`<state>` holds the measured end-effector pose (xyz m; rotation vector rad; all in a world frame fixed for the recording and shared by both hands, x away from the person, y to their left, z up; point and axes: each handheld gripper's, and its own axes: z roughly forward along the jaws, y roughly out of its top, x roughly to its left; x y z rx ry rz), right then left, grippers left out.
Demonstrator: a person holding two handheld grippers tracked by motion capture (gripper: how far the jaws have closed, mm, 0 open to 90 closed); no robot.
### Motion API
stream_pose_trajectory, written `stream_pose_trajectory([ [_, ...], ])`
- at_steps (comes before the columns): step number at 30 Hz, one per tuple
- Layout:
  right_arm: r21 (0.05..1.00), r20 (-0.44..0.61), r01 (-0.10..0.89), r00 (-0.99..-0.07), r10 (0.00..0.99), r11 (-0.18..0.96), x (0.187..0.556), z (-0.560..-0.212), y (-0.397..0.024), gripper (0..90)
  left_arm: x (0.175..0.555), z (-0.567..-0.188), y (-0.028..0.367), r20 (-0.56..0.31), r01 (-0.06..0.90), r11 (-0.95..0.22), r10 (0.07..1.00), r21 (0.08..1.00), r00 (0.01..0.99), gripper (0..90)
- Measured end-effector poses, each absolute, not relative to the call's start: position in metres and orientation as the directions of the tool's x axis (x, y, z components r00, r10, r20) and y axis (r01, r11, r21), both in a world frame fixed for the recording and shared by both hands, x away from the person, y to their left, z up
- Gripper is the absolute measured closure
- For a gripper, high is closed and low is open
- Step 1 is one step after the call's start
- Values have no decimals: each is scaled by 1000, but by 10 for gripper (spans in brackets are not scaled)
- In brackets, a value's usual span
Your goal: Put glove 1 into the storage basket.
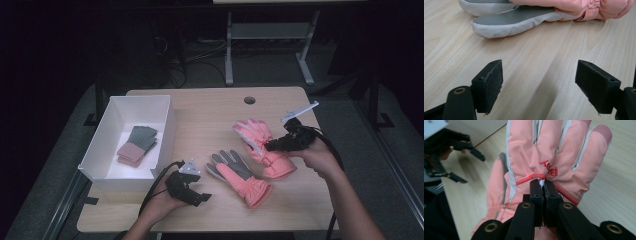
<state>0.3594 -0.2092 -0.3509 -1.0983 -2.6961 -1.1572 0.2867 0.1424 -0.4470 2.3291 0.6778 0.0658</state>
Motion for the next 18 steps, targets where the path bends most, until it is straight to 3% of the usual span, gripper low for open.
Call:
stream_pose_trajectory([
  [18, 578, 277, 549, -828, 488, 604, 337, -366, -155, 875, 285, -447, 141, -135, 448, -620, 484, 644, 865, 219],
])
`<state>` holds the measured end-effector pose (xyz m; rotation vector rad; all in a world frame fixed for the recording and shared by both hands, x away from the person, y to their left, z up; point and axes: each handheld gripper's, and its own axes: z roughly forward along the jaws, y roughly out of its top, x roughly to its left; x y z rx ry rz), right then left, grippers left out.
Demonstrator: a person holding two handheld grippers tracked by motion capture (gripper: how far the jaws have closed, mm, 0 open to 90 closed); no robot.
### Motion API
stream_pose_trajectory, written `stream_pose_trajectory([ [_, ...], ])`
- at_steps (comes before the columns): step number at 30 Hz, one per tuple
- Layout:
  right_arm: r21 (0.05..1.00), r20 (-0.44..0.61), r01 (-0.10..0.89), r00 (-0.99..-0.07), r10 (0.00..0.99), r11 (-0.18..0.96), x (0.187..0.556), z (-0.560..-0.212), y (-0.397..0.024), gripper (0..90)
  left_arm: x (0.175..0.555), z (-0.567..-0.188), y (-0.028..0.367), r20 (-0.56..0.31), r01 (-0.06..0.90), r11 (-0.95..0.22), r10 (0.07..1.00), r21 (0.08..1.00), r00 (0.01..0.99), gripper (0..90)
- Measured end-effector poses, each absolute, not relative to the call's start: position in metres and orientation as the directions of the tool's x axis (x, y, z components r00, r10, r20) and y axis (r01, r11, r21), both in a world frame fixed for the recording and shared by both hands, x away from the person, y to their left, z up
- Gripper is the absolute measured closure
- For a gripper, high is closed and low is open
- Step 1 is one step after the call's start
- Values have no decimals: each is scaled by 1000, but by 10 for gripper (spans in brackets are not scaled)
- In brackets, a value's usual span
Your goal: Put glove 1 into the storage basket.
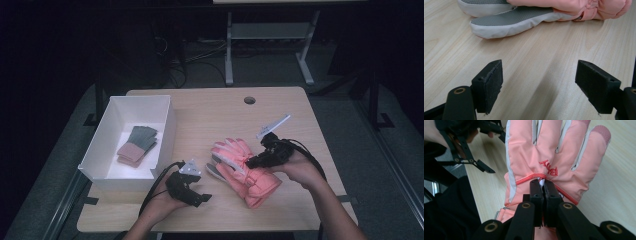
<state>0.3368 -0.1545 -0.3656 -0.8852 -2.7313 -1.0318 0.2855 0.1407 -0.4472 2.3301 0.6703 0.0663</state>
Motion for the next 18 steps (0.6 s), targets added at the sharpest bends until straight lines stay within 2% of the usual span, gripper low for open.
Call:
stream_pose_trajectory([
  [9, 520, 288, 559, -826, 484, 645, 341, -388, -133, 874, 286, -448, 141, -140, 454, -617, 488, 643, 861, 219],
  [18, 451, 231, 568, -820, 524, 688, 342, -409, -119, 847, 286, -449, 139, -138, 449, -627, 480, 637, 866, 221],
])
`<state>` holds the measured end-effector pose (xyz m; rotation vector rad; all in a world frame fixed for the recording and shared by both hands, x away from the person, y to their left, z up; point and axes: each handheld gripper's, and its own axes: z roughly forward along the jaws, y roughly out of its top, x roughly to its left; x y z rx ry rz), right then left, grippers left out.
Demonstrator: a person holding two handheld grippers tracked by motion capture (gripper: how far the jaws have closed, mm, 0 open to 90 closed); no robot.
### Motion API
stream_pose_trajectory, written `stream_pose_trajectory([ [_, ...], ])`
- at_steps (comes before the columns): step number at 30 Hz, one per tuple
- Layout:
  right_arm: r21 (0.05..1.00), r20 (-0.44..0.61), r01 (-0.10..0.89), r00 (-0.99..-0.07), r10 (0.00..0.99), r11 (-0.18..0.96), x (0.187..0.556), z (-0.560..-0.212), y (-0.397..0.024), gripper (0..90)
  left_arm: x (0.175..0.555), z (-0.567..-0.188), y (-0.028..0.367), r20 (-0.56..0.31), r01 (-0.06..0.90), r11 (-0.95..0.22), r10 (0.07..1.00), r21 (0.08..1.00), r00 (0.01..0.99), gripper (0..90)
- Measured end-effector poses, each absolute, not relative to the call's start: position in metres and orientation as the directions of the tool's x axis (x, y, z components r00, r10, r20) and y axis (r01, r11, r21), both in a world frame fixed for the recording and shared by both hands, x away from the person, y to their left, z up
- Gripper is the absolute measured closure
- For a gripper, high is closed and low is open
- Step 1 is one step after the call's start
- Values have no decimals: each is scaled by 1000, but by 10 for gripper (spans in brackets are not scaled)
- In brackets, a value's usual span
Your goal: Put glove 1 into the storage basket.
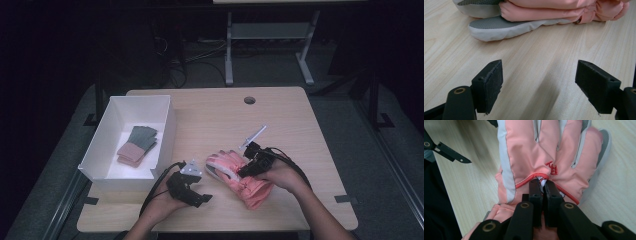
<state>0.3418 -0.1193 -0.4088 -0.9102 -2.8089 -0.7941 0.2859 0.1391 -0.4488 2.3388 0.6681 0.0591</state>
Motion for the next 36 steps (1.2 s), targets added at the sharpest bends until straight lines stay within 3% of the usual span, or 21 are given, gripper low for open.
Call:
stream_pose_trajectory([
  [2, 458, 240, 570, -818, 523, 682, 341, -409, -120, 804, 286, -449, 140, -135, 447, -625, 482, 640, 866, 263],
  [6, 524, 254, 559, -823, 509, 642, 337, -400, -129, 573, 285, -446, 141, -155, 466, -596, 497, 654, 854, 383],
  [9, 586, 246, 542, -828, 505, 603, 332, -387, -137, 534, 285, -442, 141, -169, 472, -579, 498, 665, 850, 521],
  [11, 612, 241, 545, -819, 521, 573, 330, -380, -145, 542, 284, -438, 142, -170, 466, -586, 488, 663, 856, 652],
  [13, 652, 231, 545, -805, 547, 527, 328, -372, -158, 633, 284, -435, 141, -176, 469, -580, 489, 666, 854, 801],
  [15, 673, 198, 538, -792, 578, 507, 326, -370, -171, 708, 285, -432, 141, -181, 463, -585, 475, 666, 861, 886],
  [19, 703, 153, 532, -762, 629, 473, 321, -377, -197, 898, 285, -432, 137, -175, 461, -598, 474, 656, 863, 897],
  [27, 680, 151, 561, -737, 659, 472, 307, -417, -228, 900, 283, -434, 119, -193, 454, -603, 448, 656, 873, 897],
  [36, 633, 156, 556, -773, 615, 538, 309, -447, -218, 900, 299, -438, 97, -194, 454, -627, 439, 633, 877, 897],
])
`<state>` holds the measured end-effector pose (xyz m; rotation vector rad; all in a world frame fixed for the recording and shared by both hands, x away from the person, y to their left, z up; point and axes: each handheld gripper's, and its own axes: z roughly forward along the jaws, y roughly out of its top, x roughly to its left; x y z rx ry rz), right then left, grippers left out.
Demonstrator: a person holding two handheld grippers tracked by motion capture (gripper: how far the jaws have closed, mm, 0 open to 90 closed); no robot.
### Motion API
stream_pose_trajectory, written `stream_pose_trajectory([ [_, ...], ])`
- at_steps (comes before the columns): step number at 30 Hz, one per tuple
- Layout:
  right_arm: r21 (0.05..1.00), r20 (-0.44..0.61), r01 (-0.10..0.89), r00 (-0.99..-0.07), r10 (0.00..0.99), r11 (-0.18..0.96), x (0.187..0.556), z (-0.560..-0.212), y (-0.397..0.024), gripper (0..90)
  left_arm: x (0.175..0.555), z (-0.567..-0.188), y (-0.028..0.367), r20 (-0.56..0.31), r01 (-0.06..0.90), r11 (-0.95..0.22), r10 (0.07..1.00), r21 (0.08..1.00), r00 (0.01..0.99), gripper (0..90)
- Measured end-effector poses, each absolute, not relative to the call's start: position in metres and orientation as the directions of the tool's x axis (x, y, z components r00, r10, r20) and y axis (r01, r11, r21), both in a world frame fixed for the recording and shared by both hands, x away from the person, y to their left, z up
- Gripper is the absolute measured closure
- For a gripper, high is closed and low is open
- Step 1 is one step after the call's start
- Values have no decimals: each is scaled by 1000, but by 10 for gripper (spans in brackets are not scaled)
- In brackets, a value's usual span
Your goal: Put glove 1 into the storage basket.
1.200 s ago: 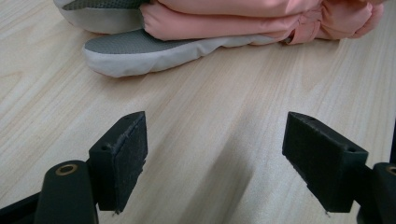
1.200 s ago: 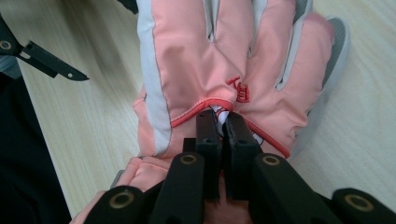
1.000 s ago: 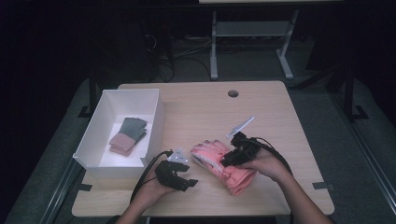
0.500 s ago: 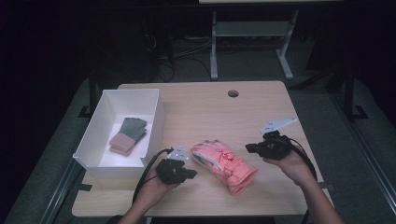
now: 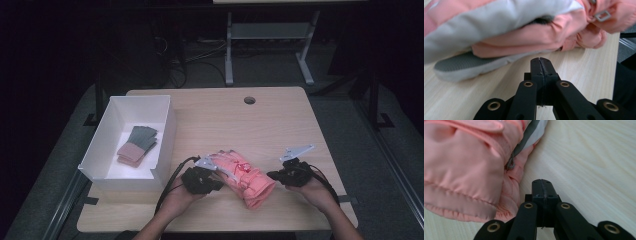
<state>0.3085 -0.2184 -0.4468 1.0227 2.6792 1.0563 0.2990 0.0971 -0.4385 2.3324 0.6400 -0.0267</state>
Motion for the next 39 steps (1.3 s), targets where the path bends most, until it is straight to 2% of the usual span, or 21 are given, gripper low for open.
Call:
stream_pose_trajectory([
  [17, 625, 216, 536, -817, 534, 568, 284, -450, -194, 900, 334, -442, 86, -182, 478, -617, 481, 625, 858, 897],
  [29, 640, 231, 487, -860, 455, 595, 269, -451, -164, 900, 354, -441, 84, -198, 465, -619, 451, 634, 870, 897],
  [39, 667, 238, 440, -890, 388, 601, 262, -449, -137, 900, 357, -439, 86, -200, 462, -618, 446, 637, 872, 897],
])
